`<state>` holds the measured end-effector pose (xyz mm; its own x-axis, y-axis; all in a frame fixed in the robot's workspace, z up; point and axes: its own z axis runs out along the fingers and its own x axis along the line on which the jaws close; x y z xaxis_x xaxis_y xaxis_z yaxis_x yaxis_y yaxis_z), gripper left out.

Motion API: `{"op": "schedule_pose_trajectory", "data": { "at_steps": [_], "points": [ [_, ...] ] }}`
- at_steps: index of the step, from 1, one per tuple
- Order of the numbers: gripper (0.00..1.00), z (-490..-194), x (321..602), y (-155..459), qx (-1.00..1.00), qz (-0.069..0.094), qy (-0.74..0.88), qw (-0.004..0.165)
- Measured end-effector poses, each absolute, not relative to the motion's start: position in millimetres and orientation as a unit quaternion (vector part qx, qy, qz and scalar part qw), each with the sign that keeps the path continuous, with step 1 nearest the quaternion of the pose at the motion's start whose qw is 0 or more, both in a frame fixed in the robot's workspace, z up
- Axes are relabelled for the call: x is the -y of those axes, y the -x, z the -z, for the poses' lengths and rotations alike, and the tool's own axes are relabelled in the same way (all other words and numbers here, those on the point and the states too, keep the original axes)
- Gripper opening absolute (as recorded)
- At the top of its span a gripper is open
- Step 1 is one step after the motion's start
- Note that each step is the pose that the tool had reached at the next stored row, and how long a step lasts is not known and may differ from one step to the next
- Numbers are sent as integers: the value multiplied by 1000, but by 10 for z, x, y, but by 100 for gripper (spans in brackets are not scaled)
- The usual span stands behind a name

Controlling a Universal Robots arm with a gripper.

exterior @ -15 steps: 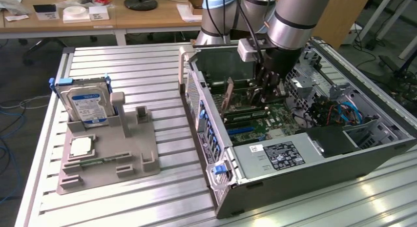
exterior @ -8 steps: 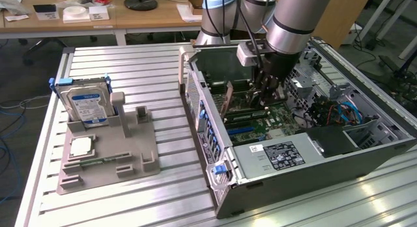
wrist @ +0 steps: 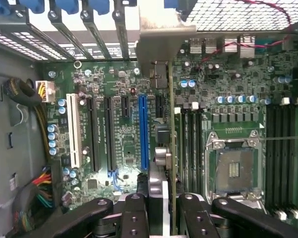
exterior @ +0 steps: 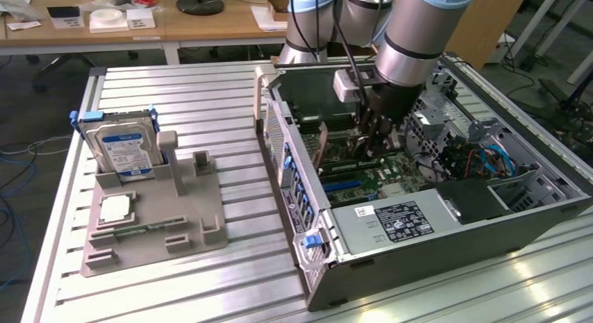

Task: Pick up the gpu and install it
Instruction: 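Insert the gpu into the slot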

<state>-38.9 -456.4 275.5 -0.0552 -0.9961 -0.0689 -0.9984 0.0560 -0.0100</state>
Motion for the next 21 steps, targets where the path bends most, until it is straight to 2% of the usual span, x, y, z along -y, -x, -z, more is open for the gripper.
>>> {"op": "schedule_pose_trajectory", "data": {
  "at_steps": [21],
  "points": [
    [28,-2582,4617,460,-726,-22,687,29]
  ]
}}
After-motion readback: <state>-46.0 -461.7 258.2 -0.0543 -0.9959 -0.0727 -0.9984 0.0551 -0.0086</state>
